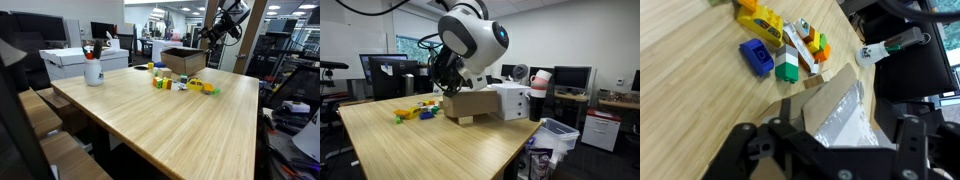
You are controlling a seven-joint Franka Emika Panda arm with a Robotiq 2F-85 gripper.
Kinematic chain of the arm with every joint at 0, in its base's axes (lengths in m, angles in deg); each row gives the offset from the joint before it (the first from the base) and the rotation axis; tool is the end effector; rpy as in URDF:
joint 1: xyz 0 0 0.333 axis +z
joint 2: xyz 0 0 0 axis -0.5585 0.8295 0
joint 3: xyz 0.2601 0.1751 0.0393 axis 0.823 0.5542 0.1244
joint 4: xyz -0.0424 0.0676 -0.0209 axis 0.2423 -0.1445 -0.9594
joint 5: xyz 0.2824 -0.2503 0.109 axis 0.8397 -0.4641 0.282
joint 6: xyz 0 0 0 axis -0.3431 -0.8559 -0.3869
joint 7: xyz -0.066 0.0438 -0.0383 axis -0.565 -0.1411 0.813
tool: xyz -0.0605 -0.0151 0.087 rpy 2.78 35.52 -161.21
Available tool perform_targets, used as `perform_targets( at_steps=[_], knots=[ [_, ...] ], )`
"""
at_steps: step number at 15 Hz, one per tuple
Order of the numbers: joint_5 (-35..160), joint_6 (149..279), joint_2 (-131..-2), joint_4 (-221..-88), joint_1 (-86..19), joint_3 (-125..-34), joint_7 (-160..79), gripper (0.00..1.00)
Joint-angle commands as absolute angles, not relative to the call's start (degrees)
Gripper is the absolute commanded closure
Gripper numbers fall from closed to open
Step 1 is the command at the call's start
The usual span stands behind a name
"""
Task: Move the box forward then turn it over
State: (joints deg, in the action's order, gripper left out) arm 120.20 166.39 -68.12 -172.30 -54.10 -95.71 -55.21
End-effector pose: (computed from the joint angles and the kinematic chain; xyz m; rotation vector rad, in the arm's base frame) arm 0.4828 -0.2823 0.3652 -1.9386 0.8646 0.2036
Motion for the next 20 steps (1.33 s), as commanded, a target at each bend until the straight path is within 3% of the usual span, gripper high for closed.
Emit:
perform_targets(
  at_steps=[1,13,14,15,20],
  knots=[
    [118.1,168.6,-70.5,-173.0,-54.1,-95.3,-53.4,0.0],
    [99.1,186.9,-83.8,-175.6,-46.6,-89.4,-50.8,0.0],
    [97.9,189.0,-84.4,-175.9,-46.1,-88.7,-51.2,0.25],
    [97.0,190.8,-84.8,-176.5,-45.7,-88.1,-51.5,0.26],
    [92.0,202.3,-85.5,-179.4,-43.4,-85.3,-50.9,0.55]
  ],
)
